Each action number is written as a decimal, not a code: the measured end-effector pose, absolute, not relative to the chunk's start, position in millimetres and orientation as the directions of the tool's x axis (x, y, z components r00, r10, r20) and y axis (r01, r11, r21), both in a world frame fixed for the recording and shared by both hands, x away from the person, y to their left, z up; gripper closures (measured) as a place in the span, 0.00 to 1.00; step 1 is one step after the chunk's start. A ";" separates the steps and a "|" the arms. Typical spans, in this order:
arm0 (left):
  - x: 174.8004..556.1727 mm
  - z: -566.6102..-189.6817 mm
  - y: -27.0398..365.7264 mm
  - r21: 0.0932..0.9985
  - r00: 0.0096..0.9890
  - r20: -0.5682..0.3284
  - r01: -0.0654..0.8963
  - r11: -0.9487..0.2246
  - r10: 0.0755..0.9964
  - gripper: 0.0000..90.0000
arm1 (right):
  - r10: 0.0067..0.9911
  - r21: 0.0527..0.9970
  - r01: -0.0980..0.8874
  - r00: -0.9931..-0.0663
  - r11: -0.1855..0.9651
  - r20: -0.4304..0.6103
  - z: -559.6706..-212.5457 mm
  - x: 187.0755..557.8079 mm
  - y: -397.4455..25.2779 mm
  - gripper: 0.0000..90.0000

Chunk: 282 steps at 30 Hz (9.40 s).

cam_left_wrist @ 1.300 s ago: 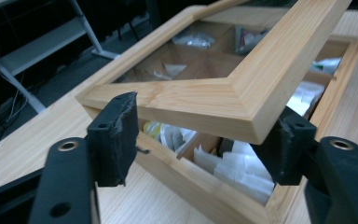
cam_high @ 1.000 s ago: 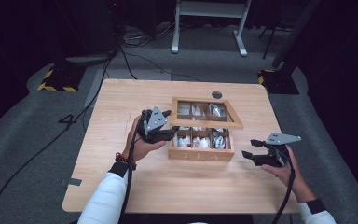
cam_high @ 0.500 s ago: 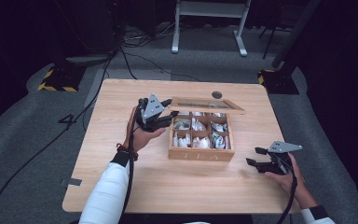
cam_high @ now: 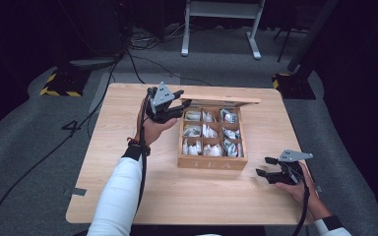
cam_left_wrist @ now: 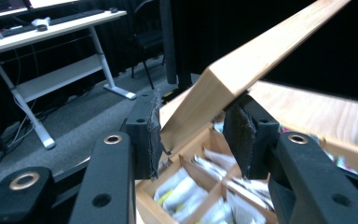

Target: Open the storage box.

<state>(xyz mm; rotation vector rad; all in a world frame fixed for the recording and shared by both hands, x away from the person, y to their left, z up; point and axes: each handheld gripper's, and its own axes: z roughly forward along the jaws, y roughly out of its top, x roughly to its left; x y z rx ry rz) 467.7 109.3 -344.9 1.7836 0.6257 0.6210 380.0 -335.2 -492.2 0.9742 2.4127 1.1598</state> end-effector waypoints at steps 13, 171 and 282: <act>494.5 -329.0 105.8 0.962 0.700 0.069 0.142 -0.233 0.710 0.65 | 0.662 0.756 0.447 -0.749 0.477 0.025 -503.1 380.0 -328.2 0.33; 435.8 -417.6 160.5 0.718 0.709 0.214 0.352 -0.600 0.672 0.20 | 0.673 0.775 0.420 -0.740 0.473 -0.010 -481.9 375.7 -330.7 0.28; 330.8 -504.3 237.9 0.689 0.694 -0.020 0.531 -0.493 0.720 0.17 | 0.515 0.826 0.244 -0.855 0.508 -0.064 -392.5 419.6 -191.6 0.93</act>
